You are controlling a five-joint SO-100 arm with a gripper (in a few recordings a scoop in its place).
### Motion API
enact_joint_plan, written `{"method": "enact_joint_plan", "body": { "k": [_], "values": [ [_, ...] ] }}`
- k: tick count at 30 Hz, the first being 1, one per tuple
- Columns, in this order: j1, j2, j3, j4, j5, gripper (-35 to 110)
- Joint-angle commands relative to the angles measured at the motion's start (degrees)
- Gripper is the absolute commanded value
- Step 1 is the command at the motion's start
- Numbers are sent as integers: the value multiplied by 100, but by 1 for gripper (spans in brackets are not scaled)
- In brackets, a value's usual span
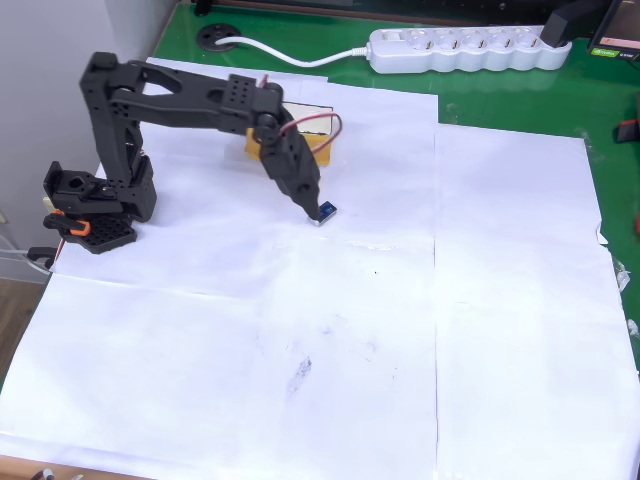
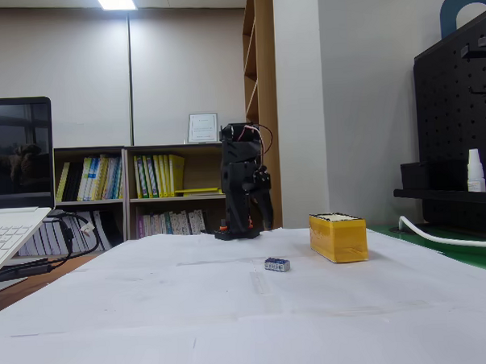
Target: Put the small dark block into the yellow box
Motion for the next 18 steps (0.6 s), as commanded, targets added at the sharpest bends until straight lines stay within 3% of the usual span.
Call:
{"method": "enact_joint_plan", "body": {
  "k": [1, 18],
  "values": [
    [26, 132, 615, -211, -1995, 26],
    [-97, 756, 624, -633, -2083, 29]
  ]
}}
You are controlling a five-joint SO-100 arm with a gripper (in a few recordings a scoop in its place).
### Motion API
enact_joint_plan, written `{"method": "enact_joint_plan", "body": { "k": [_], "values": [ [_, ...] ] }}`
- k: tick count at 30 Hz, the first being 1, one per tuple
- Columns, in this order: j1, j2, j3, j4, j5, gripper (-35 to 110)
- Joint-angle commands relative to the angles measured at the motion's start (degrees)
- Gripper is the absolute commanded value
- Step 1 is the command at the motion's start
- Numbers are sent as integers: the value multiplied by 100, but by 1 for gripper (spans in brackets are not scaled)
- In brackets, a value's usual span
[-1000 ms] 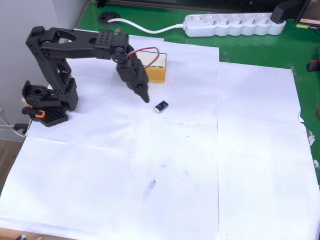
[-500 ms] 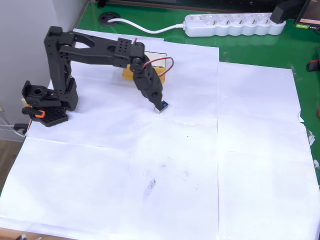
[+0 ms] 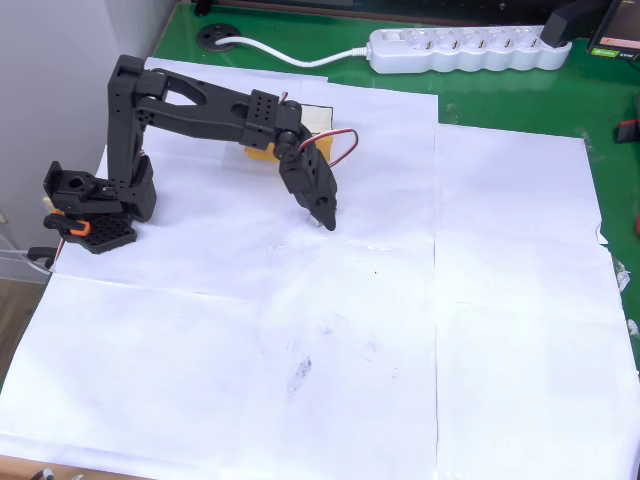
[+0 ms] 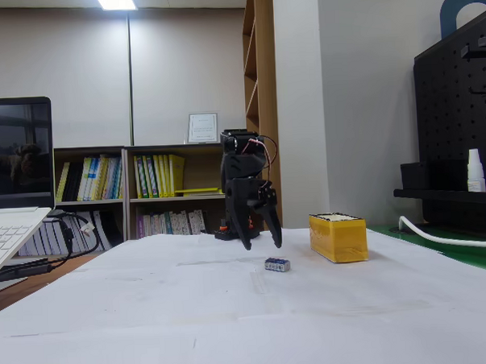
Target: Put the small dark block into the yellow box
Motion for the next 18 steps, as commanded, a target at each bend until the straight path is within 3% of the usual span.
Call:
{"method": "enact_joint_plan", "body": {
  "k": [1, 18],
  "values": [
    [-26, -35, 527, -9, -2021, 32],
    [-62, 492, 527, -483, -2004, 32]
  ]
}}
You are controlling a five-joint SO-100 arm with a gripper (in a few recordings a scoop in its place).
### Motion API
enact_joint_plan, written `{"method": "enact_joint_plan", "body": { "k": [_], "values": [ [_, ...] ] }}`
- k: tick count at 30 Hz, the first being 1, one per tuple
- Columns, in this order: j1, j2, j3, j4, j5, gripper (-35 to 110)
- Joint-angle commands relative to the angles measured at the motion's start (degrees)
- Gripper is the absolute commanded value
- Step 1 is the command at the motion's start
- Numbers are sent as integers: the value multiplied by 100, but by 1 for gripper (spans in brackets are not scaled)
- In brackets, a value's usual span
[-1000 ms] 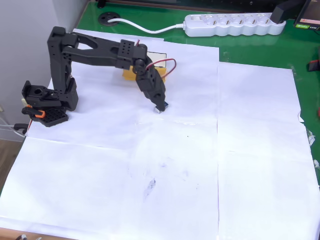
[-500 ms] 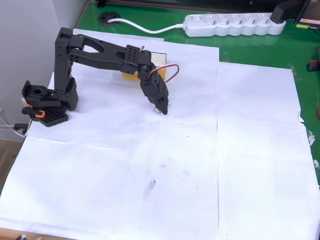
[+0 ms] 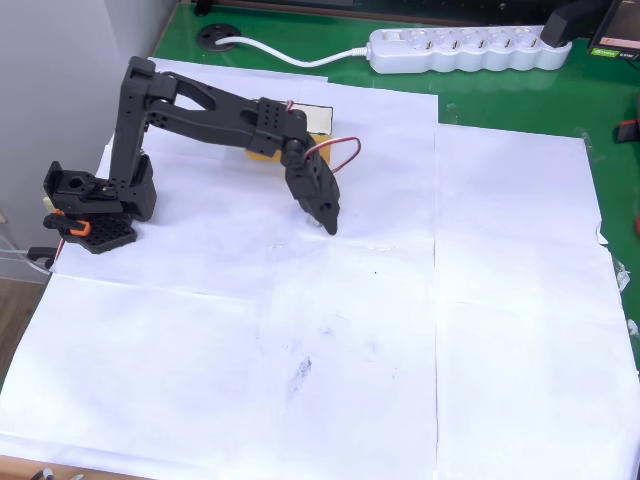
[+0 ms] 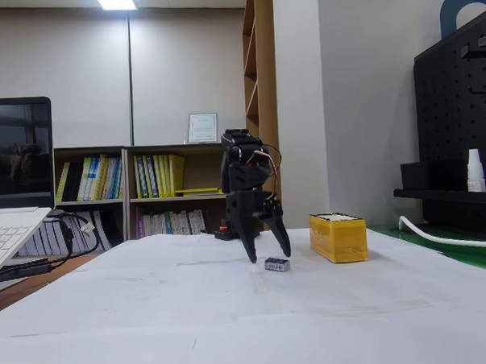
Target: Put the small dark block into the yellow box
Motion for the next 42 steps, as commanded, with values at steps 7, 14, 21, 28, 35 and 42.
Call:
{"method": "enact_joint_plan", "body": {
  "k": [7, 14, 21, 28, 35, 42],
  "values": [
    [-141, 26, 483, 18, -1802, 25],
    [-193, 123, 483, -114, -1714, 19],
    [-255, 193, 483, -229, -1538, 15],
    [-272, 193, 439, -237, -1380, 14],
    [-255, 176, 272, -237, -1266, 10],
    [-246, 167, 193, -237, -1116, 1]
  ]
}}
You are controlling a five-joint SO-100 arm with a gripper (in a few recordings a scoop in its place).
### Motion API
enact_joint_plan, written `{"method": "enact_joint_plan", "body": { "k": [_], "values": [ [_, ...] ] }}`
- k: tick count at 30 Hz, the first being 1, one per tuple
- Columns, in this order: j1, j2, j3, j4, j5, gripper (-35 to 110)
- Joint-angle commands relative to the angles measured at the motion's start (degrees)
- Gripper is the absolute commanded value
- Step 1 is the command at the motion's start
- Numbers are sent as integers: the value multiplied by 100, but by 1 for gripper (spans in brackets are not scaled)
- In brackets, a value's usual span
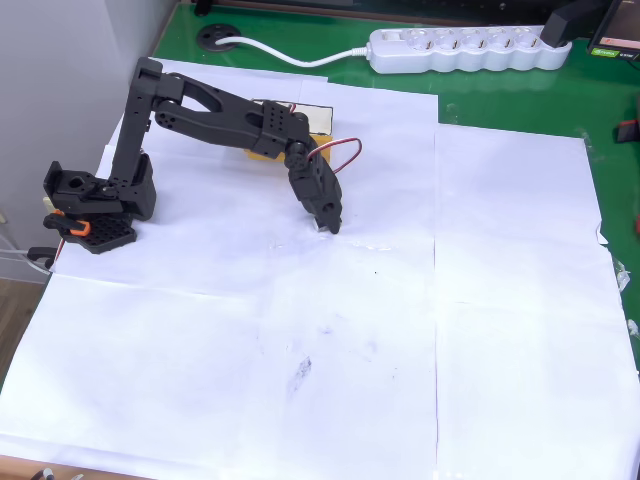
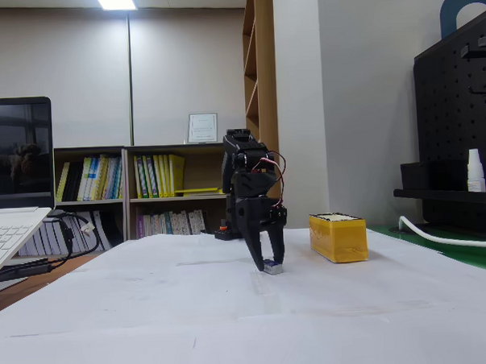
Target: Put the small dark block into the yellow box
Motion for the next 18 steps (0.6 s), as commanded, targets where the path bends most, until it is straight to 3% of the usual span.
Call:
{"method": "enact_joint_plan", "body": {
  "k": [1, 11, 18],
  "values": [
    [-53, 0, 185, -26, -1143, 0],
    [-18, -132, 158, 0, -1046, 0],
    [-35, -870, 264, 53, -105, 0]
  ]
}}
